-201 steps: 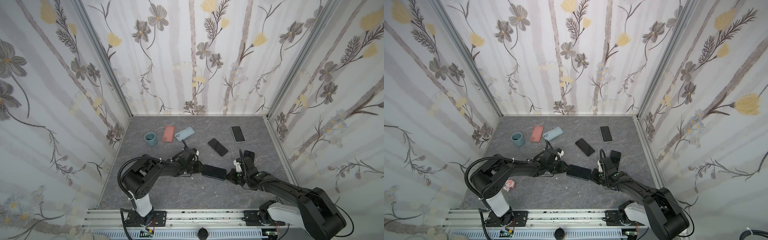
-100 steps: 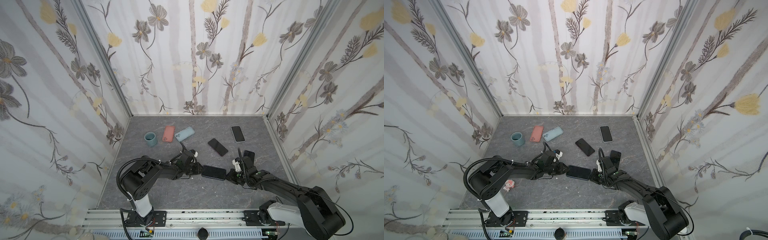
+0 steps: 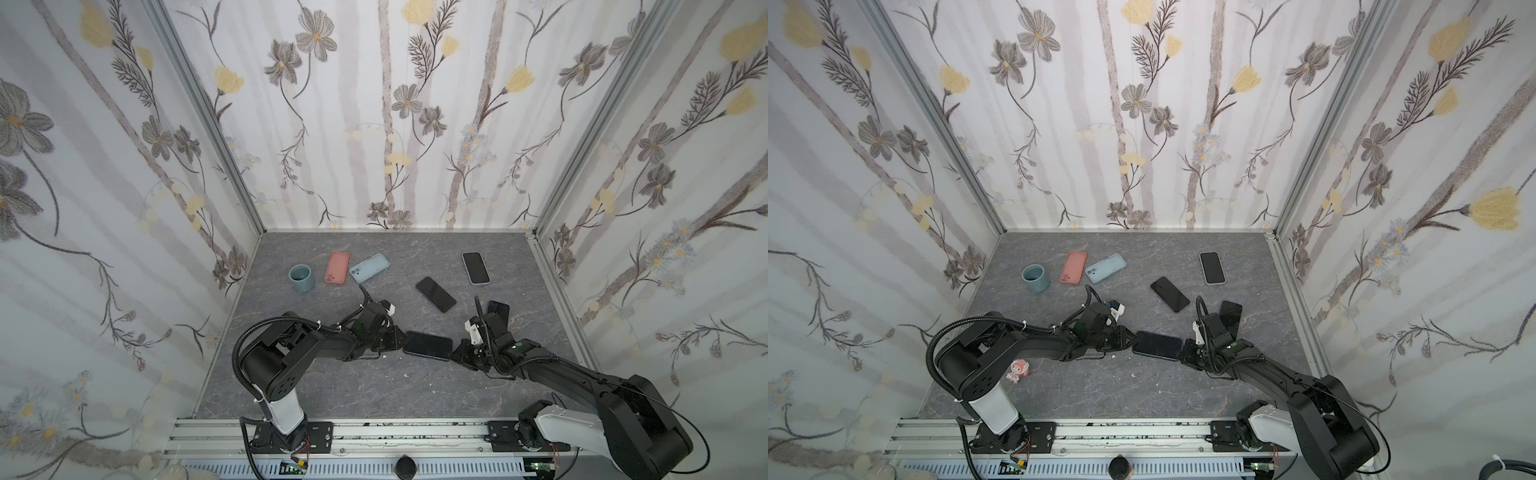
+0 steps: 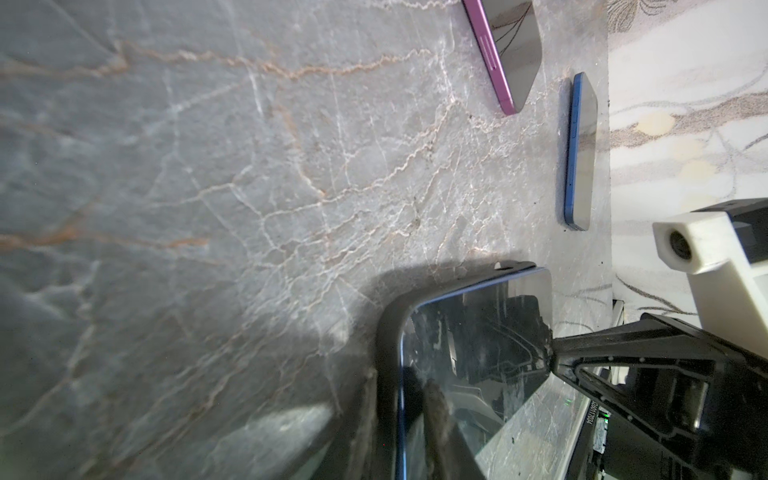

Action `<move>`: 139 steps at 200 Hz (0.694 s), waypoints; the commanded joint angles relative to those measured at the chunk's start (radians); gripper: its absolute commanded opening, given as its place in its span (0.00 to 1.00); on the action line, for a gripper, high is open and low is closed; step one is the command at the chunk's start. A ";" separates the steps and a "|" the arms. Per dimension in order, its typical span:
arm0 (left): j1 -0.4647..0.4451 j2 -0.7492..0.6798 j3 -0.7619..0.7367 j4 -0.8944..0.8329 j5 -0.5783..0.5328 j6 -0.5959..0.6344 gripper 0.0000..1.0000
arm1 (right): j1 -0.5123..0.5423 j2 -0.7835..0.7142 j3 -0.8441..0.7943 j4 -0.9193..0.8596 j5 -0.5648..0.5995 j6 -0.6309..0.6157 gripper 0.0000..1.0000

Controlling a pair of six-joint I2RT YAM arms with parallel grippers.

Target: Put the phone into the phone case

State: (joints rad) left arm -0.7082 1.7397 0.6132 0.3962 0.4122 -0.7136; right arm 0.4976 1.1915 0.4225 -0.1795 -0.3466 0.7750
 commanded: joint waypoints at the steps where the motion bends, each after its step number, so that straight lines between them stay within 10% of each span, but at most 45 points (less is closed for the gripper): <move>1: -0.005 0.007 -0.037 -0.376 -0.100 0.028 0.19 | 0.004 0.006 0.003 -0.008 0.015 -0.010 0.16; 139: -0.010 -0.046 0.075 -0.425 -0.126 0.044 0.25 | -0.002 -0.025 0.062 -0.077 0.100 -0.044 0.22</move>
State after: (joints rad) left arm -0.7200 1.6737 0.6716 0.1974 0.3599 -0.6838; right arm 0.5007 1.1599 0.4751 -0.2253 -0.2783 0.7498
